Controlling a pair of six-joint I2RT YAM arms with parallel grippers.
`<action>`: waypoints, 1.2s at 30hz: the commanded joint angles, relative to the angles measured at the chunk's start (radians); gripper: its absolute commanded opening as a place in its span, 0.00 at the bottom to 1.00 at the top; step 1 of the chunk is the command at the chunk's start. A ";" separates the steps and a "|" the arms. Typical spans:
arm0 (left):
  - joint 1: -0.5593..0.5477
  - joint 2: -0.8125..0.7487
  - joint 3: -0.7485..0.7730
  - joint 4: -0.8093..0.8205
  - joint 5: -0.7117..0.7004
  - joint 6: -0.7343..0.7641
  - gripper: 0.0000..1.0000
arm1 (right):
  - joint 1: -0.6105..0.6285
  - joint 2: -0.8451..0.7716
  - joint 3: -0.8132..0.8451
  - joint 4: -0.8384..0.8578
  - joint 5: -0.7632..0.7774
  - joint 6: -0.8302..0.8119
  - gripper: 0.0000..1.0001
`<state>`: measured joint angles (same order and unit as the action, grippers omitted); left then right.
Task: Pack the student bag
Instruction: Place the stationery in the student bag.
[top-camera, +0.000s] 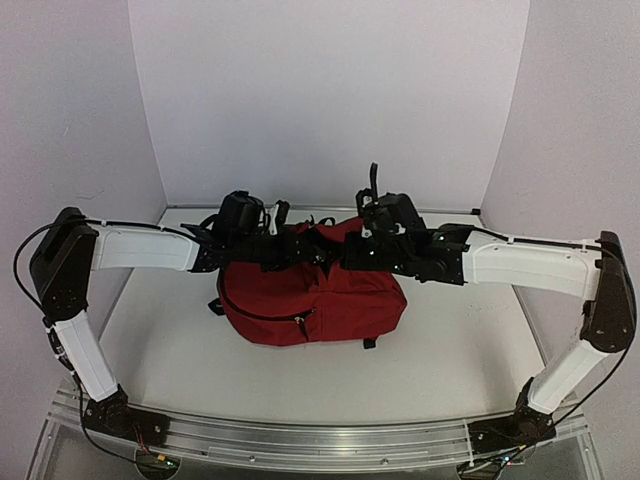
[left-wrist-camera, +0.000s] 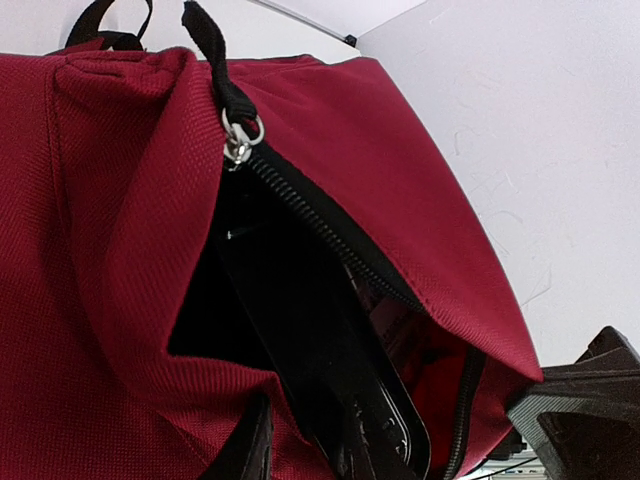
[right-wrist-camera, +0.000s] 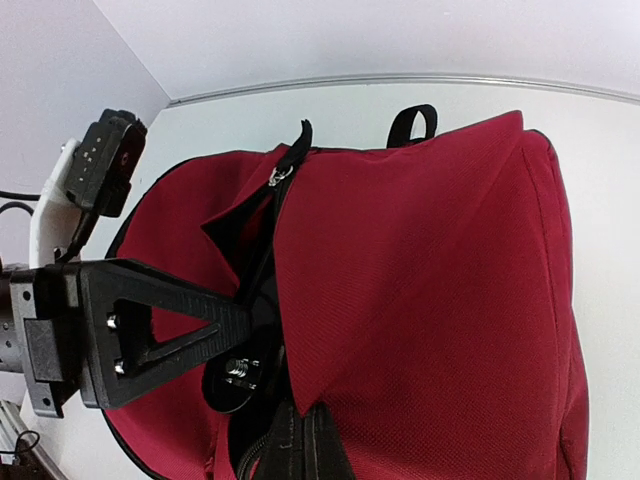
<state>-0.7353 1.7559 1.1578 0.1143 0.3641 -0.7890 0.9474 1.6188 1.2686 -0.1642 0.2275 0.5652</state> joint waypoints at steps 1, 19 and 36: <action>-0.001 0.071 0.016 -0.033 0.012 -0.001 0.22 | 0.003 -0.043 0.013 0.110 -0.098 -0.017 0.00; 0.006 0.072 -0.003 0.224 0.070 0.039 0.34 | 0.003 -0.005 -0.014 0.199 -0.268 -0.008 0.03; 0.057 -0.127 -0.077 0.061 0.046 0.047 0.61 | 0.002 -0.112 -0.070 0.192 -0.143 0.002 0.45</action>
<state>-0.6802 1.5807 1.0164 0.2196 0.3632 -0.7488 0.9482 1.5378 1.2112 0.0043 0.0035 0.5525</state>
